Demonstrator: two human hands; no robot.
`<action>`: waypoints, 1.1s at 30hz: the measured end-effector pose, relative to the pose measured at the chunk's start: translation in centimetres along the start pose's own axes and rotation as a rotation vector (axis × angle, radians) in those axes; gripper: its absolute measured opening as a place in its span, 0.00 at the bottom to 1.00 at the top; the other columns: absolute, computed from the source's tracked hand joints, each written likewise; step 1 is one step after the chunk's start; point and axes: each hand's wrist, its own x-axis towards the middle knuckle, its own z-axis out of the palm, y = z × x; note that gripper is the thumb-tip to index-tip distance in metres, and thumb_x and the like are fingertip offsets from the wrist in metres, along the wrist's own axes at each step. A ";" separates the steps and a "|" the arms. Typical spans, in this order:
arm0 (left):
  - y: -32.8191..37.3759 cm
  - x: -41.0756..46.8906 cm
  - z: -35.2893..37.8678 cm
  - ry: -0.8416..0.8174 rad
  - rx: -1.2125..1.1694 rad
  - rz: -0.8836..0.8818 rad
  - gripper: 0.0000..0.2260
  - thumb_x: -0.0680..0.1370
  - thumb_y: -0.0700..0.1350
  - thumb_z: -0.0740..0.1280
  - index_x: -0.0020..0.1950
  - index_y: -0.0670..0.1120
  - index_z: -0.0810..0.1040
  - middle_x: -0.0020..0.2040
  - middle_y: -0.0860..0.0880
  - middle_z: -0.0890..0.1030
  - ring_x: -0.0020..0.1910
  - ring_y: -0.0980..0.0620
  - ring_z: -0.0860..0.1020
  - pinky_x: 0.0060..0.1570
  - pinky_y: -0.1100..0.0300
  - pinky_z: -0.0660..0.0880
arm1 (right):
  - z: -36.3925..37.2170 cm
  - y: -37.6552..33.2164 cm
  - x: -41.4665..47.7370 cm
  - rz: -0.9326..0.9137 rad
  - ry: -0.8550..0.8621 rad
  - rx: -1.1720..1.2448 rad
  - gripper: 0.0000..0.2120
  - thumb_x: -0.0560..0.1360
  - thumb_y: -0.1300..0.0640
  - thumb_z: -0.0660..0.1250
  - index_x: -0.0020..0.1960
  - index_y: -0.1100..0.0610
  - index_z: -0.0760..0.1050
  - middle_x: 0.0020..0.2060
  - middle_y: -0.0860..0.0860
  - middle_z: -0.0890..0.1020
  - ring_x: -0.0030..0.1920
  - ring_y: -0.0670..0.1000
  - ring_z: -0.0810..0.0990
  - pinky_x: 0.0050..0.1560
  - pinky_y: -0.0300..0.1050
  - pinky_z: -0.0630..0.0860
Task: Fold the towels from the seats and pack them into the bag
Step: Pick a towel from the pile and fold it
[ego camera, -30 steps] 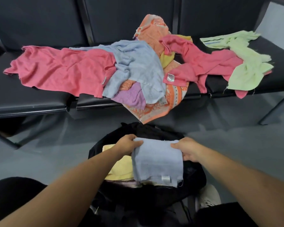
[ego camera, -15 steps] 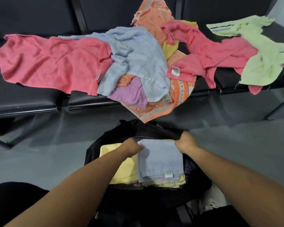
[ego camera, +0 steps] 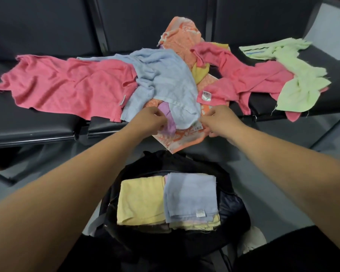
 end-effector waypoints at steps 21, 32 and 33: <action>2.3 2.6 -1.4 -0.012 -0.909 -0.172 0.09 0.83 0.47 0.64 0.52 0.43 0.79 0.44 0.44 0.82 0.46 0.46 0.80 0.52 0.52 0.78 | 0.4 -6.5 -1.9 -0.161 -0.652 0.270 0.10 0.78 0.62 0.70 0.51 0.71 0.78 0.42 0.64 0.80 0.44 0.58 0.79 0.51 0.54 0.77; 2.4 -6.7 -3.8 -0.412 -0.492 0.028 0.03 0.77 0.38 0.71 0.48 0.41 0.85 0.46 0.44 0.86 0.46 0.49 0.84 0.49 0.57 0.80 | 2.0 -6.4 -2.7 0.194 -0.410 0.699 0.17 0.79 0.57 0.68 0.62 0.67 0.79 0.54 0.62 0.85 0.55 0.61 0.84 0.53 0.53 0.82; 2.0 -7.1 -4.0 -0.409 -0.483 0.009 0.03 0.77 0.38 0.71 0.48 0.41 0.85 0.46 0.44 0.86 0.45 0.49 0.84 0.48 0.57 0.81 | 2.7 -6.5 -3.1 0.193 -0.401 0.681 0.16 0.78 0.62 0.68 0.63 0.70 0.78 0.55 0.64 0.84 0.57 0.63 0.83 0.56 0.57 0.82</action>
